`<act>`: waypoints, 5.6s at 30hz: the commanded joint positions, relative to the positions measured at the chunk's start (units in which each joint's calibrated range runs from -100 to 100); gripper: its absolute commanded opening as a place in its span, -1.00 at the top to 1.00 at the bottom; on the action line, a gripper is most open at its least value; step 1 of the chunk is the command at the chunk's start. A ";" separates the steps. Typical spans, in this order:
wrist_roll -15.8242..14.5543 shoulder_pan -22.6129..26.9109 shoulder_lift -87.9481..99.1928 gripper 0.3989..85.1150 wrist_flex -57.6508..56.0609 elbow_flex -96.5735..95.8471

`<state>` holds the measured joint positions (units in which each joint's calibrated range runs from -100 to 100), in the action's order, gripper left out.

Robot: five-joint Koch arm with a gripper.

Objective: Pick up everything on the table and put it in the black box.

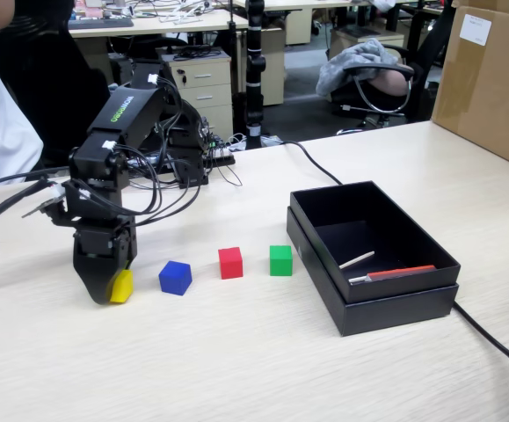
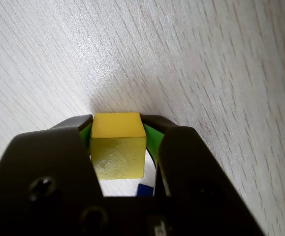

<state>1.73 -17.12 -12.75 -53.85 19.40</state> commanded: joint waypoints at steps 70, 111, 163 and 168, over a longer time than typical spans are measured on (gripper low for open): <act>-7.67 27.89 40.00 0.06 -7.88 11.16; -6.54 8.55 7.30 0.11 -6.93 -3.53; -9.52 36.34 3.40 0.69 -14.10 15.42; -9.47 36.43 0.87 0.16 -14.27 12.61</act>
<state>-7.94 18.78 -11.72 -66.78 32.18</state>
